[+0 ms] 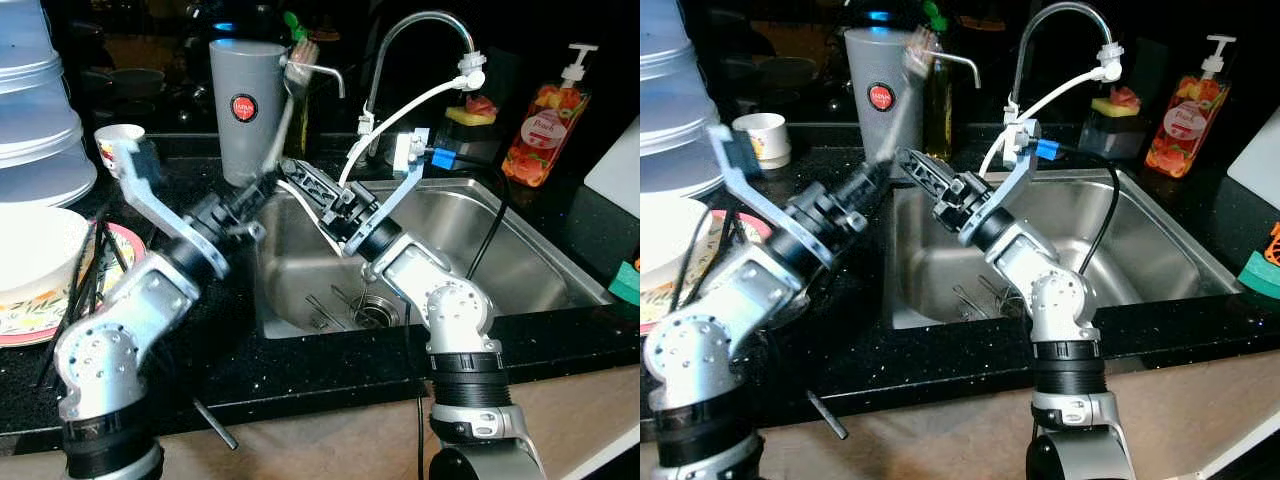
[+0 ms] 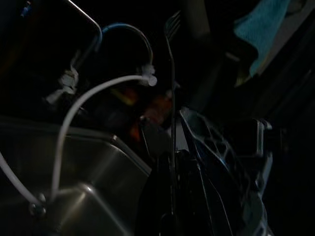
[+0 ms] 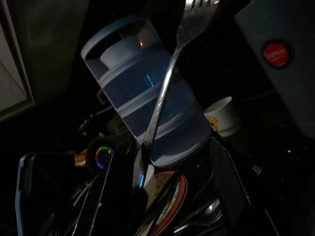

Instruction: Kitchen organization

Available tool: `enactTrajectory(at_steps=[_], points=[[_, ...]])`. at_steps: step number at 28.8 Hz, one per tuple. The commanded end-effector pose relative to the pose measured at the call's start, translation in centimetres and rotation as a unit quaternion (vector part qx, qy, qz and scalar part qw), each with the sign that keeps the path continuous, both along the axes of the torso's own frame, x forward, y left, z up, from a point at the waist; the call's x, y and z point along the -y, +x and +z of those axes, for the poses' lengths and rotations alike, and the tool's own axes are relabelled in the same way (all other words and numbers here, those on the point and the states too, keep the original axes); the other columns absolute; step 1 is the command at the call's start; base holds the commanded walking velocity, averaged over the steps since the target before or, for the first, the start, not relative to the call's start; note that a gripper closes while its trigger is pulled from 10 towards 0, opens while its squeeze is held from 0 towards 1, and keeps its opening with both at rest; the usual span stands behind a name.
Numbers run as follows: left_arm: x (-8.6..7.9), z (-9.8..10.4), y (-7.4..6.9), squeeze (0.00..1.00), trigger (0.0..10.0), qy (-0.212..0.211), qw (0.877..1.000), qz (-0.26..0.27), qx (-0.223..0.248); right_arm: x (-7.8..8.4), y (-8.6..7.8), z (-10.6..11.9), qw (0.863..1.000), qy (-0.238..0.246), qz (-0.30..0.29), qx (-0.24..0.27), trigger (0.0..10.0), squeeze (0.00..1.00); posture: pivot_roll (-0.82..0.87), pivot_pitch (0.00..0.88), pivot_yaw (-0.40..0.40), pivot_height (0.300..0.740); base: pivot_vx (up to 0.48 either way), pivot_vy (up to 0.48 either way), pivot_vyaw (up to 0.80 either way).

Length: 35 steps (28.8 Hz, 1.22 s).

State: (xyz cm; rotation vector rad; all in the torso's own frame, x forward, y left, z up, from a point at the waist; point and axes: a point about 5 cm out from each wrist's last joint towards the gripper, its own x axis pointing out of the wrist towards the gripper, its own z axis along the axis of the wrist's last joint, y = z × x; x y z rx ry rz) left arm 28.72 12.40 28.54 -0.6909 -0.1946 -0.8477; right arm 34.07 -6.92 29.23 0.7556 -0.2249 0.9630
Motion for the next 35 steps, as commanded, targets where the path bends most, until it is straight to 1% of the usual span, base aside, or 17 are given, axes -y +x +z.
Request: enactTrajectory(at_steps=[1, 3, 5, 12, 14, 18, 21, 23, 34, 35], points=[[0.4, 0.1, -0.3, 0.0, 0.0, -0.001, 1.0, -0.011, 0.007, 0.1, 0.0, 0.4, 1.0, 0.014, 0.007, -0.001, 10.0, 0.0, -0.02, 0.058, -0.035, 0.74, 0.0, 0.0, 0.0], [0.4, 0.1, -0.3, 0.0, 0.0, -0.003, 1.0, -0.008, 0.006, 0.2, -0.1, 0.5, 1.0, 0.02, 0.01, 0.0, 10.0, 0.0, -0.02, 0.057, -0.035, 0.74, 0.0, 0.0, 0.0], [-0.1, -0.1, 0.0, 0.0, 0.0, -0.007, 1.0, 0.005, 0.001, 0.4, -0.4, 1.1, 0.999, 0.045, 0.027, 0.005, 10.0, 0.0, -0.02, 0.055, -0.034, 0.74, 0.0, 0.0, 0.0], [0.0, -0.1, -0.1, 0.0, 0.0, -0.003, 1.0, -0.003, 0.0, 0.2, -0.7, 1.1, 0.998, 0.042, 0.042, 0.01, 10.0, 0.0, -0.02, 0.053, -0.033, 0.74, 0.0, 0.0, 0.0], [0.6, -0.2, -0.3, 0.0, 0.0, 0.001, 1.0, -0.021, -0.001, 0.1, -0.7, 1.0, 0.998, 0.038, 0.04, 0.009, 10.0, 0.0, -0.02, 0.051, -0.033, 0.74, 0.0, 0.0, 0.0], [1.2, -0.5, -0.6, 0.0, 0.0, 0.004, 0.999, -0.036, -0.007, 0.0, -0.7, 1.0, 0.999, 0.036, 0.04, 0.008, 10.0, 0.0, -0.02, 0.046, -0.034, 0.74, 0.0, 0.0, 0.0], [2.2, -1.0, -1.2, 0.0, 0.0, 0.012, 0.998, -0.061, -0.011, 0.0, -0.6, 1.1, 0.999, 0.037, 0.039, 0.007, 10.0, 0.0, -0.02, 0.044, -0.034, 0.74, 0.0, 0.0, 0.0], [2.2, -1.0, -1.2, 0.0, 0.0, 0.012, 0.998, -0.062, -0.011, 0.0, -0.6, 1.1, 0.999, 0.037, 0.038, 0.007, 10.0, 0.0, -0.02, 0.043, -0.034, 0.74, 0.0, 0.0, 0.0], [1.3, -0.6, -0.8, 0.0, 0.0, 0.01, 0.999, -0.035, -0.006, 0.2, -0.5, 1.2, 0.999, 0.04, 0.032, 0.005, 10.0, 0.0, -0.02, 0.035, -0.034, 0.74, 0.0, 0.0, 0.0], [1.0, -0.5, -0.7, 0.0, 0.0, 0.01, 1.0, -0.029, -0.004, 0.4, -0.3, 1.1, 0.999, 0.037, 0.023, 0.002, 10.0, 0.0, -0.02, 0.038, -0.035, 0.74, 0.0, 0.0, 0.0]])
